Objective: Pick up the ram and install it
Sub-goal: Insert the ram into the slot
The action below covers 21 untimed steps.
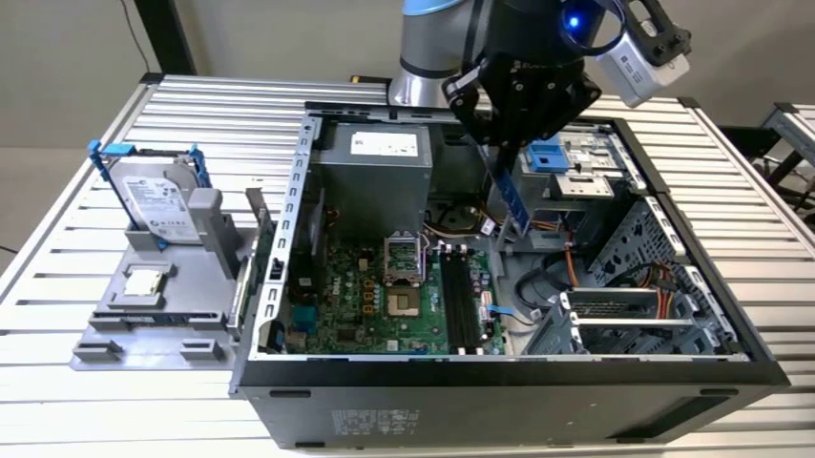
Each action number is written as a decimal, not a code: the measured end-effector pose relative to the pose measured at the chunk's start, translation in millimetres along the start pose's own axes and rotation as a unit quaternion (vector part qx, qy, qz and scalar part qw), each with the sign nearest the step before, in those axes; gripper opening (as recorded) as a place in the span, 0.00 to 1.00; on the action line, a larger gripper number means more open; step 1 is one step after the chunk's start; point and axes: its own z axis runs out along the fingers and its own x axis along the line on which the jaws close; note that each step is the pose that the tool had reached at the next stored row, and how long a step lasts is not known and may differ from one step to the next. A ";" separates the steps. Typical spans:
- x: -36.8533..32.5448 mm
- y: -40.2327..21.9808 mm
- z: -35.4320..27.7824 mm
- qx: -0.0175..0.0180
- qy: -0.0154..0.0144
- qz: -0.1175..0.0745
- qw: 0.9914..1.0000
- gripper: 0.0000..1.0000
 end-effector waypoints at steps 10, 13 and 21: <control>-5.4 -0.9 8.0 0.000 0.000 0.006 1.000 0.00; -5.4 -0.9 10.8 0.000 0.000 0.008 1.000 0.00; -5.1 -1.0 20.6 0.000 -0.001 0.012 1.000 0.00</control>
